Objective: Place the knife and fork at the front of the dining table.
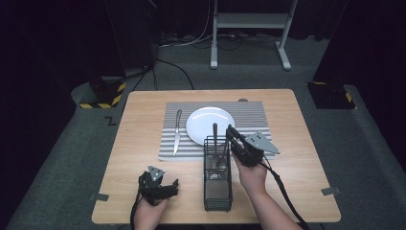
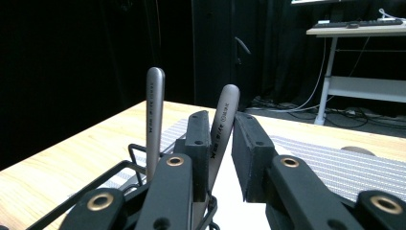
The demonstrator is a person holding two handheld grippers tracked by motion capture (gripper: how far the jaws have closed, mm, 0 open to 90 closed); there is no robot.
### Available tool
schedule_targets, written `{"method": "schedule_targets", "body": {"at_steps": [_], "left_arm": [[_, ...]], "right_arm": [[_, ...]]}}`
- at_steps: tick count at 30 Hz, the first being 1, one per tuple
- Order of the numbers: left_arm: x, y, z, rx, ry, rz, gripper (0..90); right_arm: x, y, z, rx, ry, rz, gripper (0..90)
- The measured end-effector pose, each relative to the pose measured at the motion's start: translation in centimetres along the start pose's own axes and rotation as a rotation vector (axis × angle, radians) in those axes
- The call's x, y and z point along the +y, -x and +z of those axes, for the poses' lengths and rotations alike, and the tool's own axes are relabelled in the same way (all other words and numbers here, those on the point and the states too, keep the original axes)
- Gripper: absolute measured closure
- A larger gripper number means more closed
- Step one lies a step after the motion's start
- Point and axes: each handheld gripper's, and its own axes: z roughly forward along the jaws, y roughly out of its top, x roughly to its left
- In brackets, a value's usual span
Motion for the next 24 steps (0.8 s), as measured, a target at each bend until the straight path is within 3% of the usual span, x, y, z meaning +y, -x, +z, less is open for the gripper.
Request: {"method": "schedule_targets", "body": {"at_steps": [24], "left_arm": [[0.0,0.0,0.0,0.000,-0.002,-0.001,7.3]], "right_arm": [[0.6,-1.5,-1.1,0.073,0.024,-0.017,81.5]]}}
